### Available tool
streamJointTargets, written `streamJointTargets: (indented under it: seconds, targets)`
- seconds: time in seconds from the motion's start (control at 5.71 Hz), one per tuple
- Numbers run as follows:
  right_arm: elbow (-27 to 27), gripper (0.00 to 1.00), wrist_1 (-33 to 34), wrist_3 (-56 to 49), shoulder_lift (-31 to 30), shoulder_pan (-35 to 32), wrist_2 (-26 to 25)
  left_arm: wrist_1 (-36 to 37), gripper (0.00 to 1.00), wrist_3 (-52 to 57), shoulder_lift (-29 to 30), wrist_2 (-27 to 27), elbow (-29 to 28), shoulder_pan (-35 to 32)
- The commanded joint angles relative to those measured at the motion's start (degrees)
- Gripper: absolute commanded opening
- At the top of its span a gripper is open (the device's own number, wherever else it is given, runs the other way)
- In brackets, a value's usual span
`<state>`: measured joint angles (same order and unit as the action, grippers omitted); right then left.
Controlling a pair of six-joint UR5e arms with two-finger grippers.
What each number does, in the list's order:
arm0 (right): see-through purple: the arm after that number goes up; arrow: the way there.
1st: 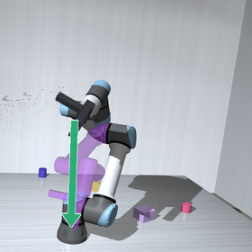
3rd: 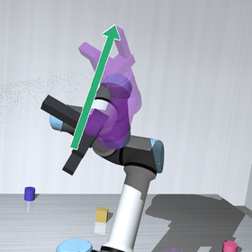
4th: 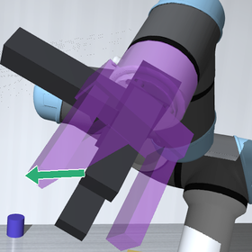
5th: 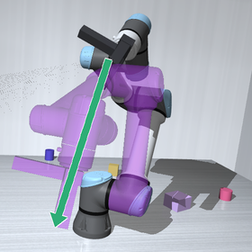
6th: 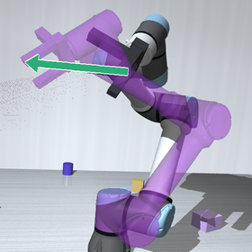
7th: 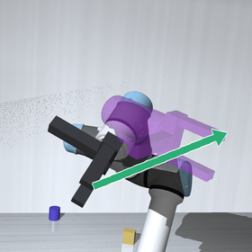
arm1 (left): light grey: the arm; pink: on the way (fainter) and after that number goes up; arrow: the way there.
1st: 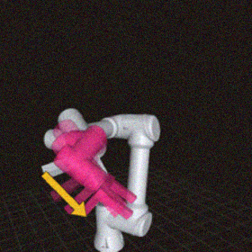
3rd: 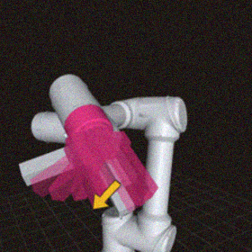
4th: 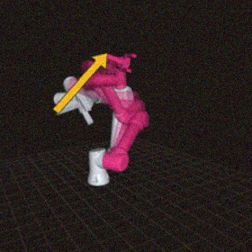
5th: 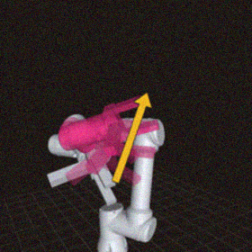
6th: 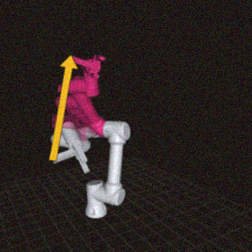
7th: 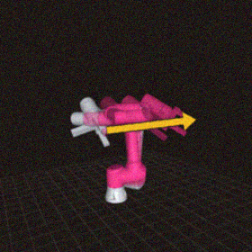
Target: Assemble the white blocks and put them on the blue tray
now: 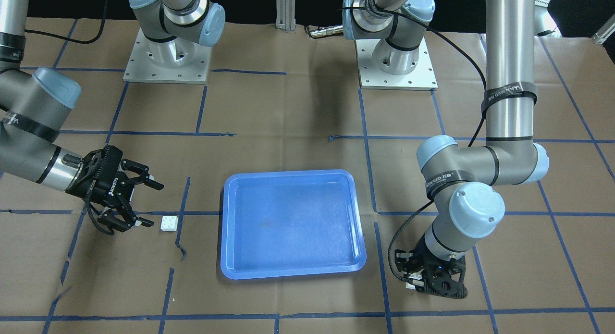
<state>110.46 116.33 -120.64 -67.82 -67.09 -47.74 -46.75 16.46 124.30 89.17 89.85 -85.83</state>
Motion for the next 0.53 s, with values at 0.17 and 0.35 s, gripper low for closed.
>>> streamJointTargets:
  seconds: [0.17, 0.35]
  targets:
    - [1.2, 1.00, 2.1, -5.7, 4.7, 1.0, 0.6, -2.0, 0.03, 17.2, -11.1, 0.0, 8.5, -14.8]
    - [1.1, 1.00, 3.6, -5.7, 6.4, 1.0, 0.6, -1.9, 0.03, 28.8, -11.8, 0.2, 12.2, -17.4]
